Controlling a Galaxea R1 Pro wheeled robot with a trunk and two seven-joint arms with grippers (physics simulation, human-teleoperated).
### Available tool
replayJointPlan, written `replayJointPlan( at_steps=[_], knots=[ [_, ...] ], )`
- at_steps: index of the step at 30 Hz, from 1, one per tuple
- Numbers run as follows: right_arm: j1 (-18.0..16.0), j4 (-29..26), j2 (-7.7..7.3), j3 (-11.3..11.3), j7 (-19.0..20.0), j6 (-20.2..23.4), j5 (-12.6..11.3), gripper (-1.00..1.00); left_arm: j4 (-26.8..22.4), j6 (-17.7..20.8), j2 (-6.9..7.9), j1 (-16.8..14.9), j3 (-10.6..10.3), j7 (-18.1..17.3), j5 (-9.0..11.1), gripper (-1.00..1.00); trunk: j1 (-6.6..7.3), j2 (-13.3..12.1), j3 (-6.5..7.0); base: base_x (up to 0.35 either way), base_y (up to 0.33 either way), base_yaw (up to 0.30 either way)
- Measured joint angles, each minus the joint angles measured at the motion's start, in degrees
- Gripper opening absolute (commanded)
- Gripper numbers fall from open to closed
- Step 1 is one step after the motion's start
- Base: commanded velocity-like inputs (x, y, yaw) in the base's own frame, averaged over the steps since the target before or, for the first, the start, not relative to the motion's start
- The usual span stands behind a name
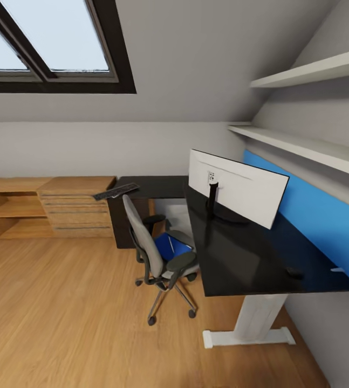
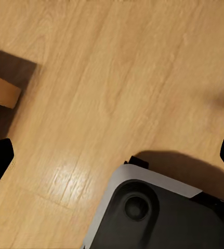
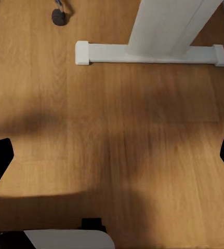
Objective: In the bedroom, organize the workspace by keeping the computer under the desk, ensuring the monitor is on the desk, placing the keyboard on the desk next to the monitor, placing the mouse on the desk next to the keyboard, moving the folder from the swivel chair onto the desk next to the mouse, stacking the notebook on top of the folder with the pen on top of the notebook, and positioning the swivel chair next to the desk.
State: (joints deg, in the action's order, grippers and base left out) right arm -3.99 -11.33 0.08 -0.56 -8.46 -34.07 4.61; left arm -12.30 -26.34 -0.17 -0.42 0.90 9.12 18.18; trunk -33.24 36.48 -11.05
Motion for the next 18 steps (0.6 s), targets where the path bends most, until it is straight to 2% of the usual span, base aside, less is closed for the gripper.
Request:
replayJointPlan(
  at_steps=[5,18],
  knots=[
    [0.0,0.0,0.01,0.0,0.0,0.0,0.0,1.0,0.0,0.0,-0.11,0.0,0.1,0.1,0.1,1.0,0.0,0.0,-0.18,-0.001,0.028,-0.165],
    [0.0,0.2,-0.1,0.7,0.5,0.0,0.8,1.0,-0.1,-0.1,-1.23,0.0,0.4,0.4,0.4,1.0,0.0,0.0,-0.27,0.0,0.002,-0.012]
  ],
)
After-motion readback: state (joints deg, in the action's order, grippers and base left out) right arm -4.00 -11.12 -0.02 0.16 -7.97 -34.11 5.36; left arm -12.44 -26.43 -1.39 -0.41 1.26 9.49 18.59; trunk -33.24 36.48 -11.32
